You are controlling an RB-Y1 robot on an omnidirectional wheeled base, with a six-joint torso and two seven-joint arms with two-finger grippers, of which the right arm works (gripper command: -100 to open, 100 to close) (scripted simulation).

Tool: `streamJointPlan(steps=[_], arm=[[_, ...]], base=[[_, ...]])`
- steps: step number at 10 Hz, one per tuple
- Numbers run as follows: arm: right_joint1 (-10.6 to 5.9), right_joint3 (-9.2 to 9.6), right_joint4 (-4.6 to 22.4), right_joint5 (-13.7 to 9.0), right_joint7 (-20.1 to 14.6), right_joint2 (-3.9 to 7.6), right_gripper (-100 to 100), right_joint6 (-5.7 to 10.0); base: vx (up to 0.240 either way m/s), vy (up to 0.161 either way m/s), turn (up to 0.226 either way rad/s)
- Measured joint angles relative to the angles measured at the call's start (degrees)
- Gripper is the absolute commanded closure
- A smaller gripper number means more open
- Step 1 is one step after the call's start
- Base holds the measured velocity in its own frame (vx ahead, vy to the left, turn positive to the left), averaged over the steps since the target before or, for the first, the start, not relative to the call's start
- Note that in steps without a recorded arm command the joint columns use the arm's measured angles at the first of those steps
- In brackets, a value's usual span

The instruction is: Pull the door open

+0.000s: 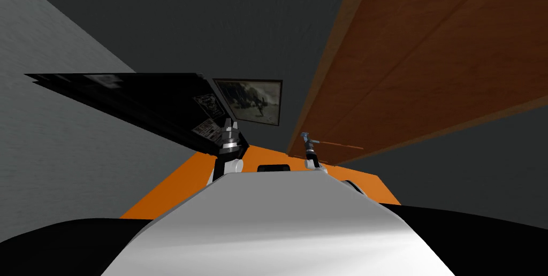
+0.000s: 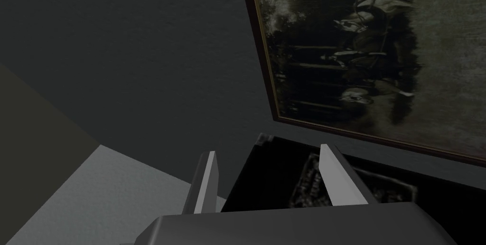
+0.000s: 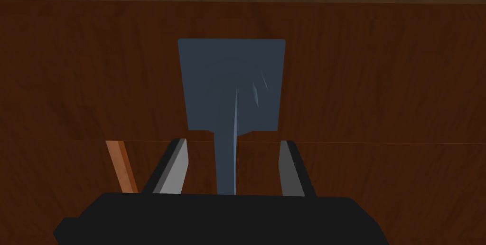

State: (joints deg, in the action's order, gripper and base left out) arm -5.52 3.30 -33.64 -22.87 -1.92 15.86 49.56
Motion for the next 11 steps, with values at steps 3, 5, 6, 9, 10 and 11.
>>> streamJointPlan(steps=[3, 5, 6, 9, 10, 11], arm=[[0.11, -0.05, 0.0, 0.0, 0.1, 0.05, 100, -0.22], [0.11, -0.05, 0.0, 0.0, 0.0, 0.04, 100, -0.22], [0.10, 0.19, 0.5, 0.1, -0.7, 0.93, 100, 0.33], [1.69, 1.35, -0.4, 0.5, -2.7, 2.58, 100, 0.86], [2.14, 1.90, -0.3, 0.7, -3.6, 3.20, 100, 1.22], [2.60, 2.50, -0.2, 0.9, -4.5, 3.78, 100, 1.71]], base=[[0.000, 0.002, -0.003], [-0.053, 0.006, 0.092], [-0.171, -0.008, 0.130], [-0.192, -0.026, 0.140], [-0.230, -0.073, 0.203], [-0.222, -0.062, 0.185]])
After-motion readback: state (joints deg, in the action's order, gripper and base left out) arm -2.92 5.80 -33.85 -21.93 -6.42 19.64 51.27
